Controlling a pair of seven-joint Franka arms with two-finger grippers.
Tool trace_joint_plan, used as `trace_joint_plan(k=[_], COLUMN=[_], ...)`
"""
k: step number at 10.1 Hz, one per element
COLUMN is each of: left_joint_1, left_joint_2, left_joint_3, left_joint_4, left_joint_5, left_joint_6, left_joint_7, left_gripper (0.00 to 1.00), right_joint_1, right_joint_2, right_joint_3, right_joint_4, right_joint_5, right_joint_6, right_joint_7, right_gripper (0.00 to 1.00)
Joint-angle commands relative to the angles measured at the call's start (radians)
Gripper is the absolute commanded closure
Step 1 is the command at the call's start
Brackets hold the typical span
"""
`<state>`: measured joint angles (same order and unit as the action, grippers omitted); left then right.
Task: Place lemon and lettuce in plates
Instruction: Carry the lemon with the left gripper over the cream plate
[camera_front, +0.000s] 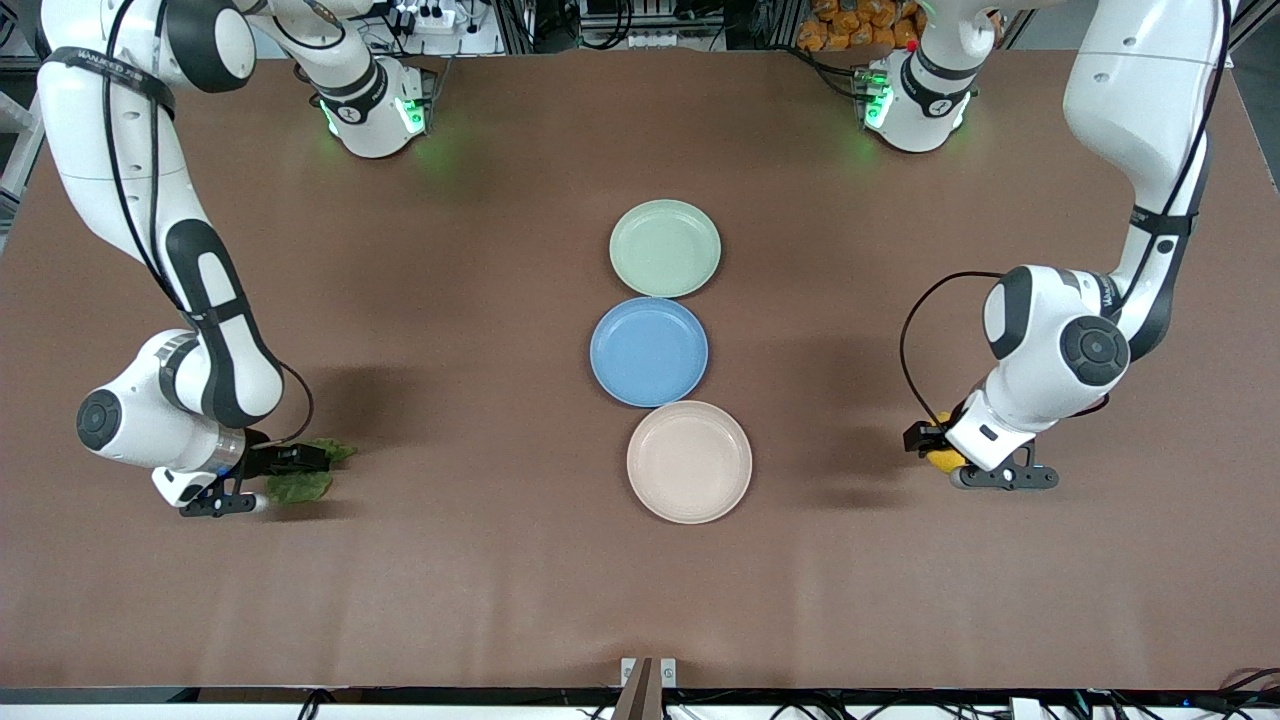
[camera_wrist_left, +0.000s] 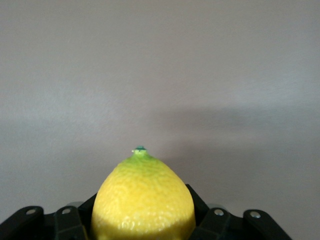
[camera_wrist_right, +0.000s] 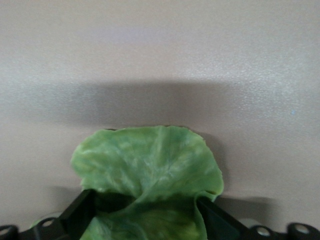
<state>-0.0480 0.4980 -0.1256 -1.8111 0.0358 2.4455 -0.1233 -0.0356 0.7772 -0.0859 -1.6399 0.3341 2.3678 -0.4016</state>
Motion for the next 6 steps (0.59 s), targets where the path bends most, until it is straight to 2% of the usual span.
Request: trace_joint_plan(k=[1, 2, 4, 6], left_joint_1=[-0.053, -0.074, -0.148, -0.174], left_joint_2=[-0.03, -0.041, -0.038, -0.018], left_joint_3=[0.006, 0.001, -0.002, -0.046], left_joint_4=[0.015, 0.016, 0.045, 0.103], left_joint_5=[0.001, 0.001, 0.003, 0.0], left_joint_6=[-0.034, -0.034, -0.033, -0.033], left_joint_7=[-0.018, -0.051, -0.126, -0.206], left_gripper=[0.77, 0.77, 0.77, 0.77], right_joint_1=[0.006, 0.006, 0.006, 0.008], right_joint_2=[-0.021, -0.025, -0.045, -0.074], right_joint_3=[-0.002, -0.003, -0.005, -0.008], right_joint_4=[-0.023, -0.023, -0.018, -0.005], right_joint_5=[0.011, 0.01, -0.004, -0.038], right_joint_6=[-0.001, -0.01, -0.016, -0.079], right_joint_7=[-0.006, -0.006, -0.002, 0.004], right_gripper=[0.91, 1.0, 1.0, 1.0])
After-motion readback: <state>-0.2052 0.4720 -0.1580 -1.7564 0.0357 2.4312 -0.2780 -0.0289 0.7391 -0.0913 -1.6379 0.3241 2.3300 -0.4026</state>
